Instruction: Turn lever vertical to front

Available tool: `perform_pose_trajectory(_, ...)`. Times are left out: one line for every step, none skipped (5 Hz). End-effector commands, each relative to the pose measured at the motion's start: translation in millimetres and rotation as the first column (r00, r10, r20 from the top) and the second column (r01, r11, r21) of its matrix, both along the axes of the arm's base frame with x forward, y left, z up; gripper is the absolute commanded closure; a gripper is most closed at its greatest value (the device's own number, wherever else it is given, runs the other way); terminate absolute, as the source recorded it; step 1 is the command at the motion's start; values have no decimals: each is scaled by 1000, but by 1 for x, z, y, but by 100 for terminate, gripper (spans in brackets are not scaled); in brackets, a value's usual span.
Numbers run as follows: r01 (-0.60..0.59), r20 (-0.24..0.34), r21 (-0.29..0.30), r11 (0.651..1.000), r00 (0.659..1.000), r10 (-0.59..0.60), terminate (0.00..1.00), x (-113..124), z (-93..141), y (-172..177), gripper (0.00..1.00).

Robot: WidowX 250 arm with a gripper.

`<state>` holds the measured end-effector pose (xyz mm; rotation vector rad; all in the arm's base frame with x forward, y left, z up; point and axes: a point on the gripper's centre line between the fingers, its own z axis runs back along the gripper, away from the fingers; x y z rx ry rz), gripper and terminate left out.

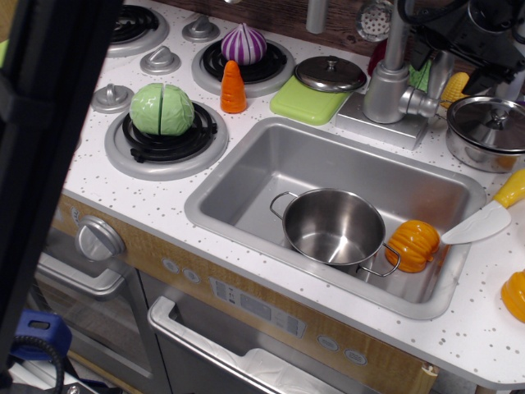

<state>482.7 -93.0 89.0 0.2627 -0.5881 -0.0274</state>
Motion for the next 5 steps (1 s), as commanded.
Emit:
perform_pose_trajectory(8, 78, -17, 1000, 997, -7, 0, 12, 34, 14, 0)
perform_pose_trajectory(5, 87, -20, 1000, 996, -4, 0, 14, 34, 14, 100)
perform_pose_trajectory(-14, 83, -37, 999, 996, 17, 0, 12, 34, 7, 100)
perform_pose_trajectory(-37, 63, -81, 996, 997, 42, 0, 4, 35, 0, 100)
perform_pose_trajectory(-66, 25, -86, 994, 997, 69, 0, -10, 36, -8, 100)
